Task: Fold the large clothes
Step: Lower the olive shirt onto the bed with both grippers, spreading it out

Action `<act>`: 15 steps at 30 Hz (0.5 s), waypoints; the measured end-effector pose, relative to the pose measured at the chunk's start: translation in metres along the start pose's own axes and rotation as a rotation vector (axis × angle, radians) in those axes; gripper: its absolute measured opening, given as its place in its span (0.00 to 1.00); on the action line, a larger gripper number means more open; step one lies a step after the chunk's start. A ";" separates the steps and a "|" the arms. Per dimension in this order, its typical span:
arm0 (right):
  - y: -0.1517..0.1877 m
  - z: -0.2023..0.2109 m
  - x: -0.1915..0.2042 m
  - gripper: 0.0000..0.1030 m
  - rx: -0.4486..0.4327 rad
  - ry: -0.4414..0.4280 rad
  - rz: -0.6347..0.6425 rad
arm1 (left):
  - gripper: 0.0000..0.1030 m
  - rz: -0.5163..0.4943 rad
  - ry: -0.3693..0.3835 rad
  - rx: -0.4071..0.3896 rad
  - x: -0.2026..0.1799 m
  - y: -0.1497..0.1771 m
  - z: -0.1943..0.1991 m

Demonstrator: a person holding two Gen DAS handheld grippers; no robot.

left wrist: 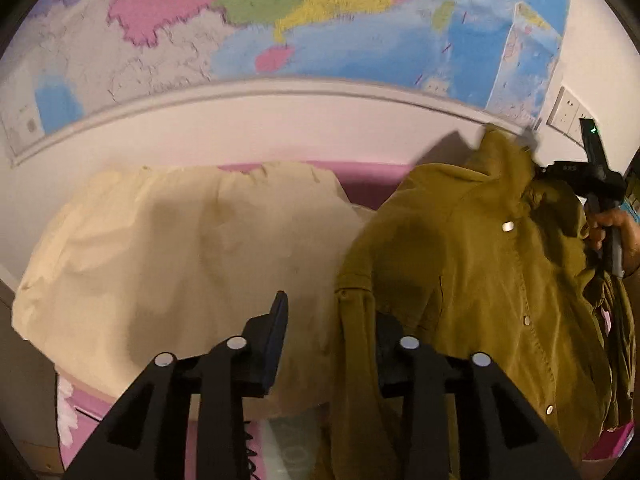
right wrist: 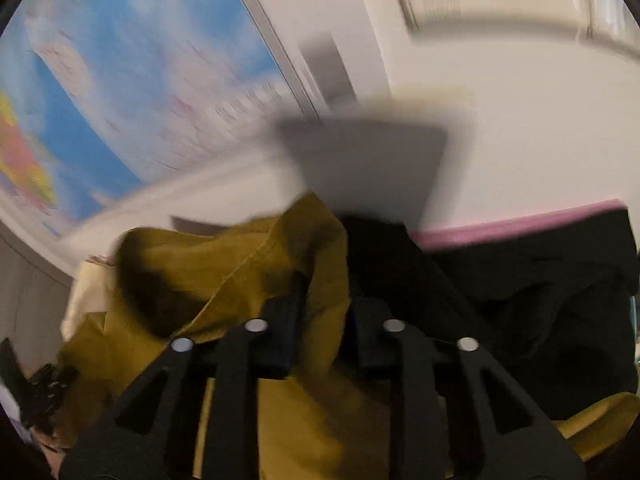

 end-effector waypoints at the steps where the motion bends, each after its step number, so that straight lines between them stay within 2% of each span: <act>1: 0.004 -0.002 0.000 0.34 -0.012 0.023 0.001 | 0.38 -0.007 -0.001 0.008 -0.002 0.001 -0.003; 2: 0.009 0.003 0.001 0.44 -0.042 0.017 0.000 | 0.40 -0.019 0.000 0.011 -0.005 0.004 -0.003; 4: 0.019 0.017 0.005 0.54 -0.103 0.040 0.008 | 0.43 -0.038 0.001 -0.003 -0.007 0.008 0.001; 6: 0.039 0.041 0.012 0.59 -0.169 0.086 0.065 | 0.43 -0.056 0.026 -0.031 -0.010 0.017 0.014; 8: 0.060 0.055 0.021 0.67 -0.190 0.079 0.140 | 0.45 -0.076 0.040 -0.051 -0.016 0.031 0.027; 10: 0.078 0.057 0.028 0.72 -0.174 0.061 0.205 | 0.51 -0.096 0.043 -0.053 -0.021 0.045 0.036; 11: 0.100 0.057 0.033 0.72 -0.148 0.054 0.249 | 0.52 -0.106 0.047 -0.048 -0.023 0.055 0.038; 15: 0.159 0.041 0.032 0.71 -0.039 0.000 0.318 | 0.58 -0.123 0.141 -0.003 -0.042 0.105 0.040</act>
Point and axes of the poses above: each gripper's, at about its wrist camera, not at the fingertips, and z roughly against the way its jaws point, x to its left, y to its underside, the point moved 5 cm from there along -z, roughly the way its jaws point, and after that the axes turned 15 degrees about x, right-handed, at the moved point
